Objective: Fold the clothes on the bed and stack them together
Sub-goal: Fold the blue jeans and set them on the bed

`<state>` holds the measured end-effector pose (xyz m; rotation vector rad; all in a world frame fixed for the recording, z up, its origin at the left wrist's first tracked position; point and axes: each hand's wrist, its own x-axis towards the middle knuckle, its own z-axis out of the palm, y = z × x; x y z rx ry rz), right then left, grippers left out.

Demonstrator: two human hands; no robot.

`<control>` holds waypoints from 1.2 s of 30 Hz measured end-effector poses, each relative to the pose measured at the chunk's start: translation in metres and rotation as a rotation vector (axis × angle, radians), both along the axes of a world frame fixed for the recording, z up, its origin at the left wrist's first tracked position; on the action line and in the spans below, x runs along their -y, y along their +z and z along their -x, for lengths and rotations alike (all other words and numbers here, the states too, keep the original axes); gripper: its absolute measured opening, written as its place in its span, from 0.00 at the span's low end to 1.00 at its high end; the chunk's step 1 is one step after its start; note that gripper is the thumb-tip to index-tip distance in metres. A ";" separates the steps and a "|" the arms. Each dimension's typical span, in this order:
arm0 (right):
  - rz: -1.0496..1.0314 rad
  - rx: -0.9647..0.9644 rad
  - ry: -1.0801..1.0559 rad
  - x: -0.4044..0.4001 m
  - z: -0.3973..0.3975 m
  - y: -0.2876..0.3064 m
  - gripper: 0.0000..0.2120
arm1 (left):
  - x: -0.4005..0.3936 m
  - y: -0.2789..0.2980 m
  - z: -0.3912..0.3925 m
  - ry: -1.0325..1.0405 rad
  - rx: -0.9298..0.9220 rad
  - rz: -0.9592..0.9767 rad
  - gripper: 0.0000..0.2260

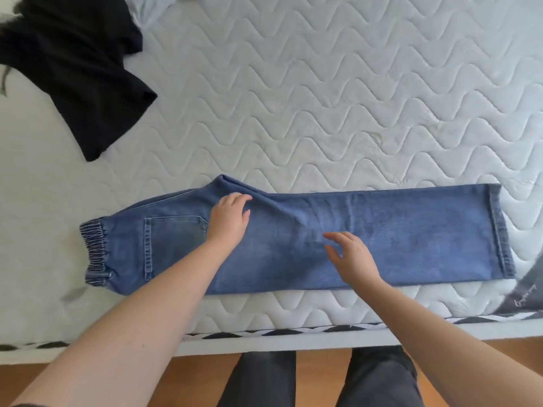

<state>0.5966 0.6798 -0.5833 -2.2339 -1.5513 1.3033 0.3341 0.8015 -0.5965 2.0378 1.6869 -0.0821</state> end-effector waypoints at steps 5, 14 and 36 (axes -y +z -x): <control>-0.068 0.019 -0.009 -0.045 0.048 -0.010 0.17 | -0.035 -0.010 0.030 -0.039 0.033 -0.048 0.18; -0.018 0.234 0.125 -0.110 0.079 -0.058 0.13 | -0.096 -0.053 0.051 0.084 -0.083 0.156 0.21; -0.226 0.069 0.248 -0.135 0.130 -0.065 0.30 | -0.086 -0.045 0.086 0.037 0.112 0.102 0.11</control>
